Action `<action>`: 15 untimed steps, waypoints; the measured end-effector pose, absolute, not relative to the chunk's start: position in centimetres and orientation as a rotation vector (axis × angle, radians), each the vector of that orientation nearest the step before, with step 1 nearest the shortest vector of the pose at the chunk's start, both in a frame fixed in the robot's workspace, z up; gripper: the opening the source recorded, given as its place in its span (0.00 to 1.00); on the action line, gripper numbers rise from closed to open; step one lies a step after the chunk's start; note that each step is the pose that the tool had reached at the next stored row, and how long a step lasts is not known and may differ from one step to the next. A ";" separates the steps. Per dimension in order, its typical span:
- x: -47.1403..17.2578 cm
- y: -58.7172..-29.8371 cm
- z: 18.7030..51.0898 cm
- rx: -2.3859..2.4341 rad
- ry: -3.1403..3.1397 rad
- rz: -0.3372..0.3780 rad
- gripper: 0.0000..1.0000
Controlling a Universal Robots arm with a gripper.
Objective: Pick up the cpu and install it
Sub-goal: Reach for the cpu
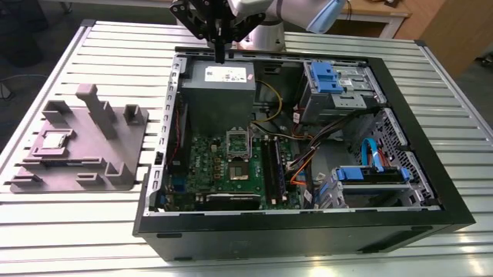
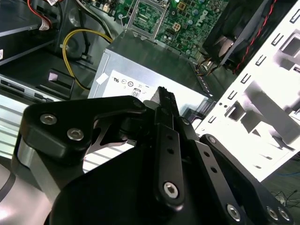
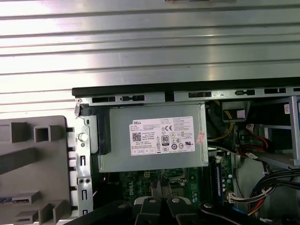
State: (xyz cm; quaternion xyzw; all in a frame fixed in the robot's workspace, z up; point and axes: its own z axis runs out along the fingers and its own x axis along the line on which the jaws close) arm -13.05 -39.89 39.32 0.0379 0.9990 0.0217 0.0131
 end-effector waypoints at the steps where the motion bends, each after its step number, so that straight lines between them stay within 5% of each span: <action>1: -13.1 -39.9 39.3 0.118 3.112 0.068 0.10; 15: -14.1 -39.9 39.1 0.118 3.112 0.068 0.10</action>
